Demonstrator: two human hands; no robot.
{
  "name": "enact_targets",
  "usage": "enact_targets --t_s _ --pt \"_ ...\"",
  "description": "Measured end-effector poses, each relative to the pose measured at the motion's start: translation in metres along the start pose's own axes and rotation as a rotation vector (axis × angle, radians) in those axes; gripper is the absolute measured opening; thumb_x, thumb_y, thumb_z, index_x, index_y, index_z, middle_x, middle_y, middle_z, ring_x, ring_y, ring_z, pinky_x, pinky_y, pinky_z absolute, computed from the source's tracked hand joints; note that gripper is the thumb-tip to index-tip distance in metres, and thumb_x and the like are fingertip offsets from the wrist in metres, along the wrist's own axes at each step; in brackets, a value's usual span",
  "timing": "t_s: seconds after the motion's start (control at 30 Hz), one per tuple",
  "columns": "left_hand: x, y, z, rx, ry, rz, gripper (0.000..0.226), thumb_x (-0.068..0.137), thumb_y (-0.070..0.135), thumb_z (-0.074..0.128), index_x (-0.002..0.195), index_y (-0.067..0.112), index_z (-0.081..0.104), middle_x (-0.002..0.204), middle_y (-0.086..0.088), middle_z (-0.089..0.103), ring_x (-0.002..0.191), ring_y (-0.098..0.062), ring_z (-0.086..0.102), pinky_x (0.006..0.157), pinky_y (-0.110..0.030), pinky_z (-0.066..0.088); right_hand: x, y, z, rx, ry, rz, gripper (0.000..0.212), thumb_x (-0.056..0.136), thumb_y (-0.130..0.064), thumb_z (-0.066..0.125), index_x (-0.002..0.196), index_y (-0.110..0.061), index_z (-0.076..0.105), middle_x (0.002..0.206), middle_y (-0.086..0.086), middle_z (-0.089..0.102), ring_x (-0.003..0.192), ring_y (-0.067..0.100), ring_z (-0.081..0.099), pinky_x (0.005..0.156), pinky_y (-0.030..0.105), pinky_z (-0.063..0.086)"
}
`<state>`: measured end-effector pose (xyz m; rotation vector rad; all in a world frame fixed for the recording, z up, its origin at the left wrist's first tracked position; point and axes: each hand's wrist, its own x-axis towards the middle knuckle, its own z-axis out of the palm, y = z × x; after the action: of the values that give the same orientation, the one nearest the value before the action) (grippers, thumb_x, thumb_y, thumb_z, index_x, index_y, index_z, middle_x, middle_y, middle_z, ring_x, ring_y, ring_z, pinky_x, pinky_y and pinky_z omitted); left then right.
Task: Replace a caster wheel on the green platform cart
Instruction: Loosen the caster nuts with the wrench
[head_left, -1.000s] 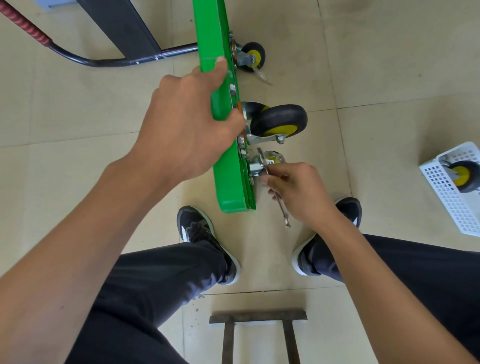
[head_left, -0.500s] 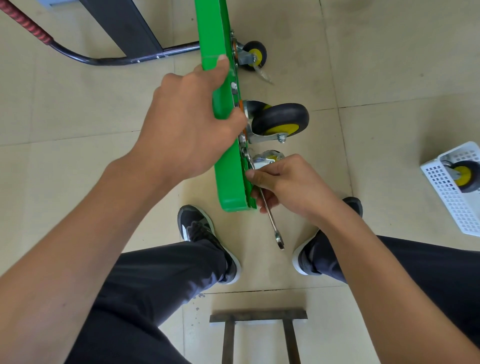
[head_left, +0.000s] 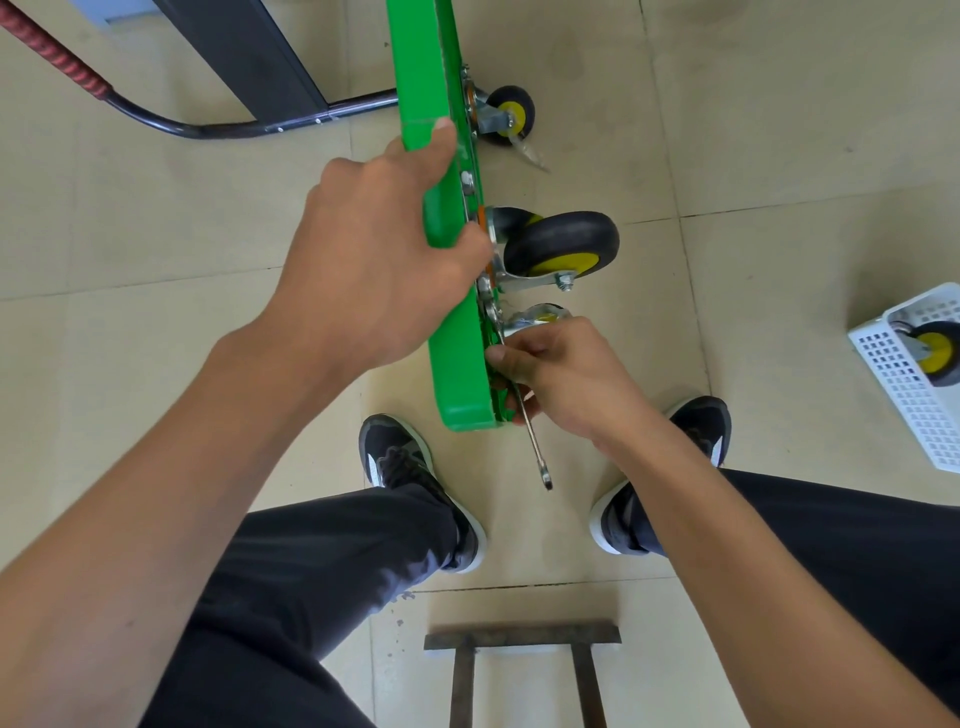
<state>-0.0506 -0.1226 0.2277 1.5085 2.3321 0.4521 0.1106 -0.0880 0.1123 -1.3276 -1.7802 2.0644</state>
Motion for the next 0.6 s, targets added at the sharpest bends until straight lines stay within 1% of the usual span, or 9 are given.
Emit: enact_targets --t_s 0.07,0.13,0.2,0.27,0.37,0.47,0.53,0.6 --pt "0.0 0.0 0.0 -0.008 0.0 -0.001 0.072 0.086 0.045 0.051 0.153 0.023 0.038 0.136 -0.008 0.062 0.111 -0.029 0.065 0.1 -0.046 0.049 0.003 0.007 0.001 -0.146 0.061 -0.068 0.02 0.099 -0.019 0.062 0.096 -0.003 0.074 0.089 0.019 0.072 0.075 0.031 0.069 0.061 0.038 0.057" --pt "0.0 0.0 0.0 -0.005 -0.003 0.001 0.072 0.085 0.046 0.05 0.153 0.023 0.038 0.137 -0.008 0.061 0.111 -0.03 0.065 0.099 -0.046 0.05 0.008 0.018 0.001 -0.352 0.151 -0.213 0.017 0.098 -0.02 0.062 0.093 -0.008 0.073 0.083 0.009 0.069 0.075 0.025 0.064 0.064 0.04 0.051" --pt "0.001 0.0 0.0 -0.004 -0.009 0.004 0.073 0.085 0.046 0.05 0.153 0.022 0.038 0.137 -0.008 0.061 0.111 -0.031 0.065 0.099 -0.046 0.049 0.015 0.029 -0.002 -0.555 0.258 -0.354 0.015 0.096 -0.022 0.062 0.09 -0.012 0.071 0.082 0.004 0.066 0.076 0.025 0.059 0.065 0.04 0.048" --pt "0.001 0.0 0.0 -0.009 -0.014 0.002 0.072 0.085 0.046 0.05 0.153 0.022 0.038 0.136 -0.008 0.061 0.111 -0.031 0.065 0.099 -0.046 0.049 0.02 0.034 -0.005 -0.661 0.33 -0.417 0.013 0.096 -0.022 0.062 0.098 -0.013 0.072 0.089 0.003 0.068 0.082 0.027 0.061 0.068 0.042 0.051" --pt "0.001 0.0 0.0 -0.005 -0.013 -0.004 0.072 0.086 0.045 0.051 0.153 0.022 0.038 0.138 -0.008 0.061 0.11 -0.029 0.065 0.1 -0.046 0.049 0.021 0.037 -0.003 -0.699 0.374 -0.457 0.014 0.097 -0.019 0.061 0.106 -0.013 0.071 0.094 0.004 0.068 0.086 0.029 0.062 0.068 0.044 0.052" --pt "0.0 0.001 0.0 -0.009 -0.015 -0.004 0.071 0.086 0.045 0.051 0.152 0.022 0.039 0.139 -0.008 0.06 0.106 -0.03 0.066 0.101 -0.046 0.048 0.018 0.038 -0.003 -0.678 0.371 -0.488 0.015 0.098 -0.018 0.061 0.107 -0.011 0.07 0.095 0.005 0.068 0.086 0.028 0.061 0.067 0.044 0.052" --pt "0.0 0.001 0.0 -0.003 -0.018 -0.005 0.072 0.086 0.045 0.051 0.152 0.022 0.039 0.138 -0.008 0.06 0.105 -0.031 0.066 0.102 -0.046 0.047 0.014 0.04 -0.009 -0.629 0.319 -0.476 0.013 0.098 -0.021 0.062 0.1 -0.01 0.069 0.089 0.005 0.066 0.082 0.026 0.059 0.068 0.045 0.05" --pt "0.0 0.001 -0.001 -0.007 -0.018 -0.009 0.072 0.086 0.045 0.052 0.153 0.022 0.038 0.139 -0.009 0.06 0.106 -0.031 0.066 0.102 -0.047 0.047 0.008 0.043 -0.014 -0.518 0.259 -0.398 0.019 0.098 -0.023 0.062 0.089 -0.008 0.067 0.079 0.006 0.064 0.073 0.024 0.059 0.067 0.046 0.05"
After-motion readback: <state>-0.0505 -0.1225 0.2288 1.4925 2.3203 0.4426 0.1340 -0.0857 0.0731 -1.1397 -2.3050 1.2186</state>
